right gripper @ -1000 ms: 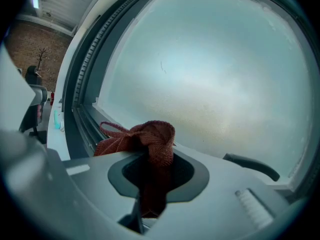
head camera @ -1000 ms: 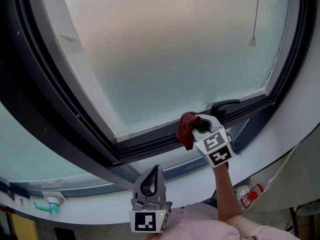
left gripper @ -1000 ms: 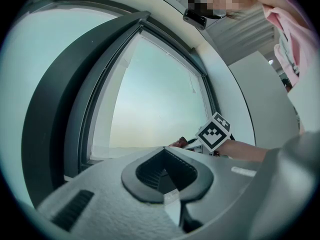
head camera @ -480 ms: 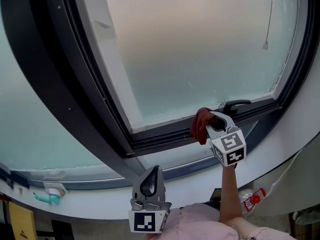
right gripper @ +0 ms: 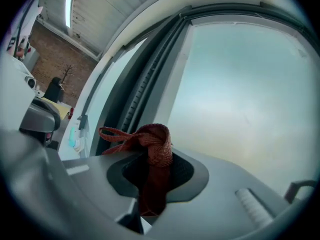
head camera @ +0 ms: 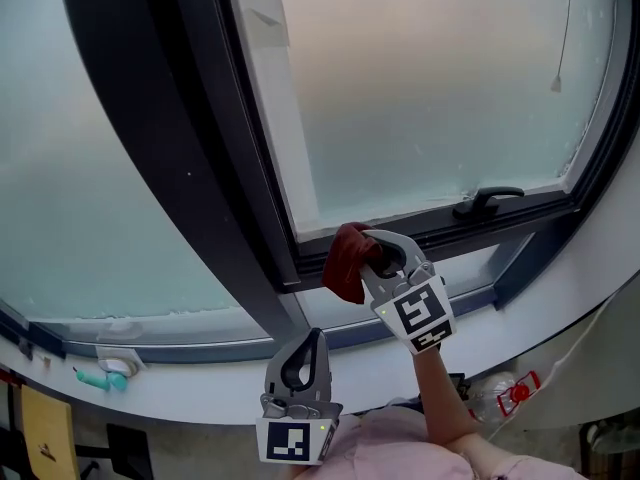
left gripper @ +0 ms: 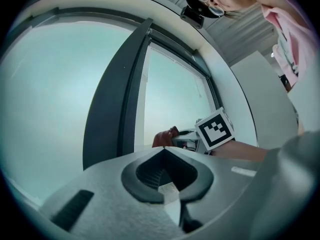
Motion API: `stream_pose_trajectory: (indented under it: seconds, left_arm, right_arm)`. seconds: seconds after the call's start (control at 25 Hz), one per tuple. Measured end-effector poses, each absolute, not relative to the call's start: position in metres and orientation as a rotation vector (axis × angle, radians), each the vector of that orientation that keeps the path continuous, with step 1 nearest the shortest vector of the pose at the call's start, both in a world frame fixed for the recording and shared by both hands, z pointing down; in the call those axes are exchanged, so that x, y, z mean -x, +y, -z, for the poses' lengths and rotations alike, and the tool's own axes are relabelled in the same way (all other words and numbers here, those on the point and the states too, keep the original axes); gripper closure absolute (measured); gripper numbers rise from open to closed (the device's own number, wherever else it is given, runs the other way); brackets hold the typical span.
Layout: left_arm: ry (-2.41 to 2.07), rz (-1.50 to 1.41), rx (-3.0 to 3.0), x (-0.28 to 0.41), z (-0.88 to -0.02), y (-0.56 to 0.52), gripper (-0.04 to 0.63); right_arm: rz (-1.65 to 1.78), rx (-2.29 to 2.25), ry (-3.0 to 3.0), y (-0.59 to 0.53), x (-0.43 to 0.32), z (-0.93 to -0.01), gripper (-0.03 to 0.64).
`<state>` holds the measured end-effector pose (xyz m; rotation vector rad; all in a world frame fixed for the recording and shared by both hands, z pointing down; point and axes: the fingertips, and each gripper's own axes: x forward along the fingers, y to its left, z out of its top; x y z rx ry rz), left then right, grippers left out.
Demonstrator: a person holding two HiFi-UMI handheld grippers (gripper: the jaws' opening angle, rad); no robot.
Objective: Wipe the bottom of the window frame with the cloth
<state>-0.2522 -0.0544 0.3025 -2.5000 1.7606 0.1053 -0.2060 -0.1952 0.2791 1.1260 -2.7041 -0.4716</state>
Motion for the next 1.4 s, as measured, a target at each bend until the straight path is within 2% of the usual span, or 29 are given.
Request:
stream_pose_trajectory:
  seconds: [0.24, 0.36, 0.6, 1.04, 1.4]
  left_arm:
    - [1.816, -0.108, 2.462, 0.276, -0.303, -0.042, 0.598]
    - [1.851, -0.135, 2.45, 0.283, -0.303, -0.038, 0.598]
    - [1.866, -0.079, 2.43, 0.291, -0.304, -0.036, 0.598]
    - [1.785, -0.08, 2.525, 0.252, -0.309, -0.043, 0.598]
    - [1.828, -0.081, 2.522, 0.262, -0.316, -0.038, 0.598]
  right_arm:
    - [0.475, -0.954, -2.701, -0.191, 0.267, -0.302, 0.545]
    - [0.592, -0.941, -2.592, -0.194, 0.281, -0.312, 0.543]
    - [0.598, -0.955, -2.508, -0.199, 0.285, -0.318, 0.551]
    - [0.584, -0.939, -2.506, -0.197, 0.285, -0.32, 0.554]
    - [0.545, -0.947, -2.519, -0.198, 0.281, -0.323, 0.554]
